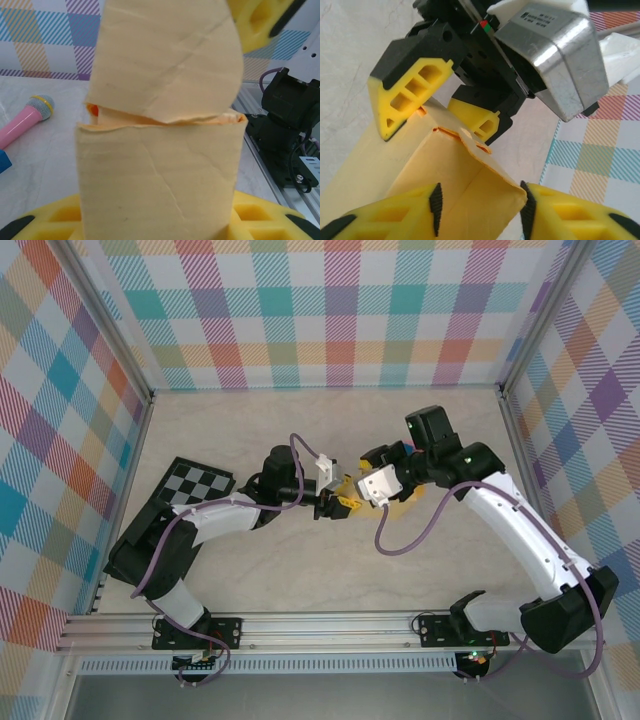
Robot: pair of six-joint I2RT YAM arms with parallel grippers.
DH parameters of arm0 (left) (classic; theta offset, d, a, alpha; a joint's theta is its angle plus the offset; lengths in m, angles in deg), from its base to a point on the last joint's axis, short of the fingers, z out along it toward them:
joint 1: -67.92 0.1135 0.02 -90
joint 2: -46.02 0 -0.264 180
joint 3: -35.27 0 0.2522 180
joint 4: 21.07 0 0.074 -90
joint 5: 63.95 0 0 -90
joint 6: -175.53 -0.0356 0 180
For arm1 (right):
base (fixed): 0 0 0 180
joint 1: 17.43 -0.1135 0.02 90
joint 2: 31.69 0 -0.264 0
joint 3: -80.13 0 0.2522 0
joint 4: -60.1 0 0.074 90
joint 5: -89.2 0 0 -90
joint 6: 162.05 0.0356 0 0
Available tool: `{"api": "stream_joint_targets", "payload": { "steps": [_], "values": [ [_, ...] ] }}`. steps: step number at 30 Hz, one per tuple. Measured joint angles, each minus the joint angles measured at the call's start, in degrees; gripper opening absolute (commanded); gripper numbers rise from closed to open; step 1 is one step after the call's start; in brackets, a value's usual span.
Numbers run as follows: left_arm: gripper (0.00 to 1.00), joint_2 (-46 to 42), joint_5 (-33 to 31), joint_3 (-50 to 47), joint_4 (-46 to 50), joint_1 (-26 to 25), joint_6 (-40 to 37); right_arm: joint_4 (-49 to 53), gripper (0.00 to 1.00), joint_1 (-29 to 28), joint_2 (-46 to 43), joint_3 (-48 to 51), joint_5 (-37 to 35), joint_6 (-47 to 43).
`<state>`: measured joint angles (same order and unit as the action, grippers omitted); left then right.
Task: Fold the paper box
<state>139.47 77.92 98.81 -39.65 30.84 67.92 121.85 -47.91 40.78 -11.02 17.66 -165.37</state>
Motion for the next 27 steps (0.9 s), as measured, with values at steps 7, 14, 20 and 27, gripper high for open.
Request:
{"api": "stream_joint_targets", "payload": {
  "steps": [7, 14, 20, 27],
  "values": [
    [0.42, 0.00, -2.10, 0.00, 0.04, 0.00, 0.44, -0.31, 0.62, 0.70, -1.33, -2.60, 4.26, 11.19],
    [0.43, 0.00, -6.95, 0.00, -0.98, 0.00, 2.23, -6.67, 0.43, 1.27, -0.66, -7.52, -6.23, 59.30],
    [0.42, 0.00, -10.47, 0.00, -1.92, 0.00, 5.27, -3.96, 0.32, 1.60, 0.48, -10.78, -10.78, 104.35],
    [0.42, 0.02, -13.20, 0.52, -2.40, 0.00, 8.13, 1.22, 0.27, 0.52, 1.70, -7.61, -5.92, 115.38]
  ]
}}
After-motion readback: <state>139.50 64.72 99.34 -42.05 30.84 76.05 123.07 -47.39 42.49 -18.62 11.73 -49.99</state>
